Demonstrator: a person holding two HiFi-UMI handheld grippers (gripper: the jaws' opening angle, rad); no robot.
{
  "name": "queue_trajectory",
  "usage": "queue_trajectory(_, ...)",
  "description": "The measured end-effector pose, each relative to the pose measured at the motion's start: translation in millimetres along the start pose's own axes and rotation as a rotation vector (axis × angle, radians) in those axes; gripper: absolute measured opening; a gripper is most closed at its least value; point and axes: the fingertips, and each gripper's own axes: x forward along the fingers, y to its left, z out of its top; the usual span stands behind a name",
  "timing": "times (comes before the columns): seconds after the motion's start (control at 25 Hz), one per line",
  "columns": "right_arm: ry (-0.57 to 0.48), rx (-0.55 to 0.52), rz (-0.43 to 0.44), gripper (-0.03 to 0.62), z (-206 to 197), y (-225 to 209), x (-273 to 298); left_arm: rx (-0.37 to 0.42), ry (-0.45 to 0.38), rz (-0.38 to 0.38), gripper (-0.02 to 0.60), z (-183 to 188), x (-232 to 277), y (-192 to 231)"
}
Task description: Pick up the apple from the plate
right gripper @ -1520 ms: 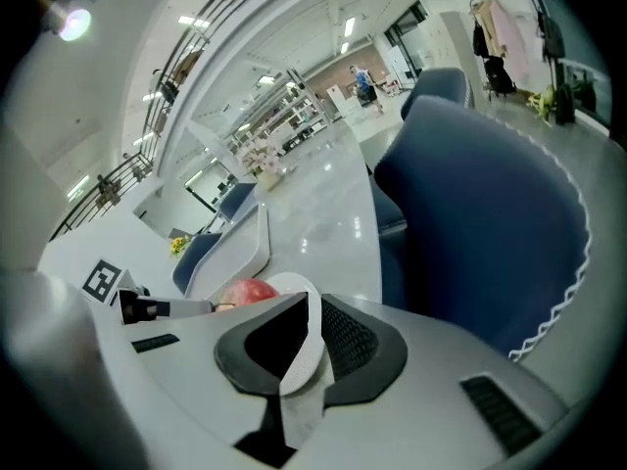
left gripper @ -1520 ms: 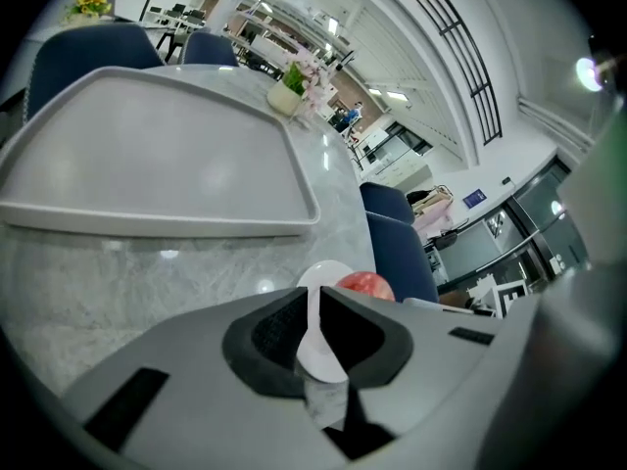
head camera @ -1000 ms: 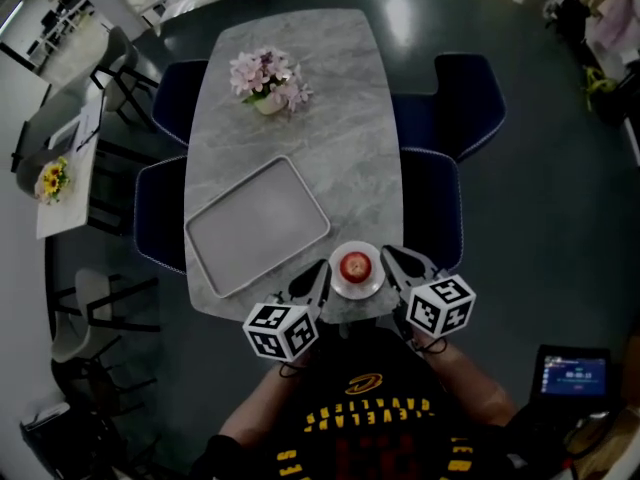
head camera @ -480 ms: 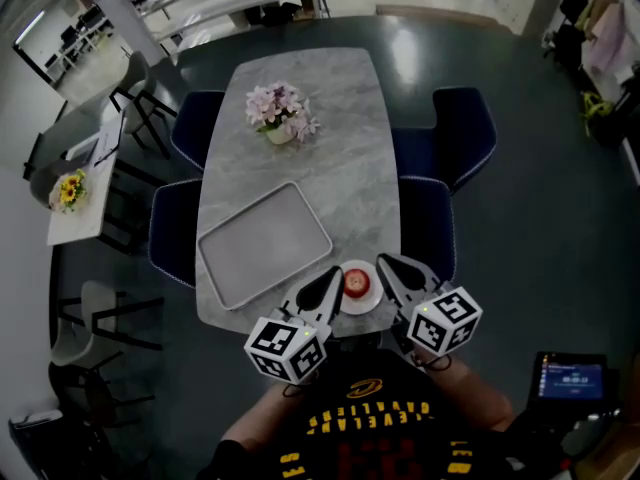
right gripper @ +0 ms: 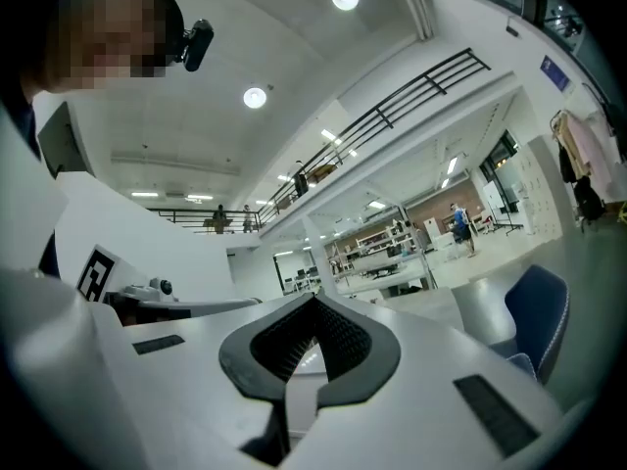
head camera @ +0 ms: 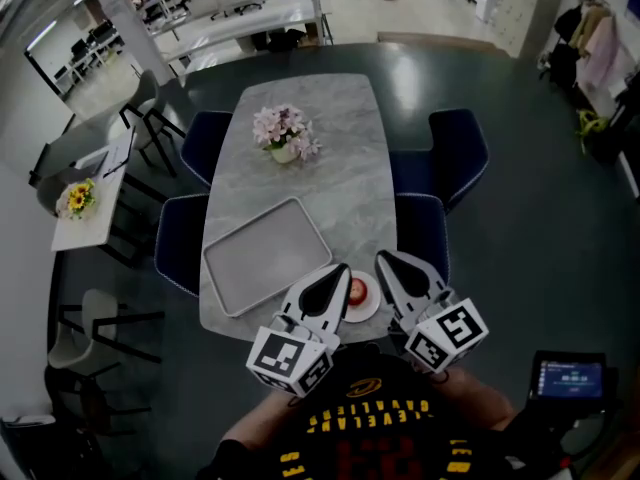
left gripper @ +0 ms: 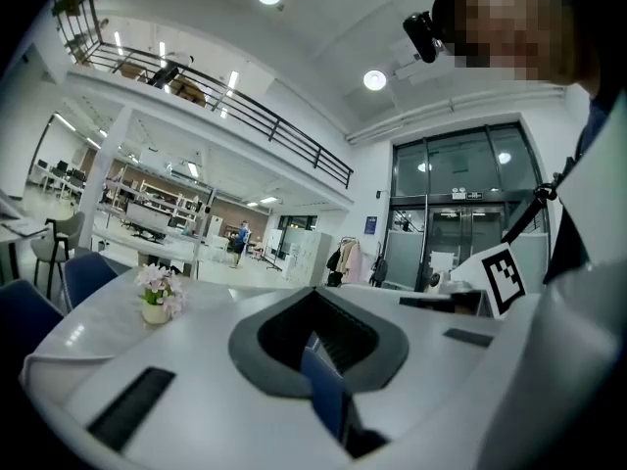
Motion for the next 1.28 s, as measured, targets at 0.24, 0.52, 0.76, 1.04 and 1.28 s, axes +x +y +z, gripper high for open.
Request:
queue_trajectory(0.24,-0.101,-0.136,0.020,0.006,7,27,-9,0.077,-0.087,0.016,0.000,16,-13,-15)
queue_trajectory(0.52,-0.125,-0.233,0.021,0.006,12,40,-16,0.165,-0.098,0.014,0.000,7,-25,-27)
queue_trajectory(0.76,-0.120,-0.294,0.017,0.006,11,42,-16,0.181,-0.098,0.023,0.000,5,-23,-25)
queue_trajectory(1.04,-0.145,-0.319,0.002,0.006,17,37,-15,0.217,-0.084,0.012,0.000,6,-17,-27)
queue_trajectory(1.28,-0.153,-0.327,-0.002,0.006,20,35,-14,0.212,-0.066,0.008,0.000,3,-11,-25)
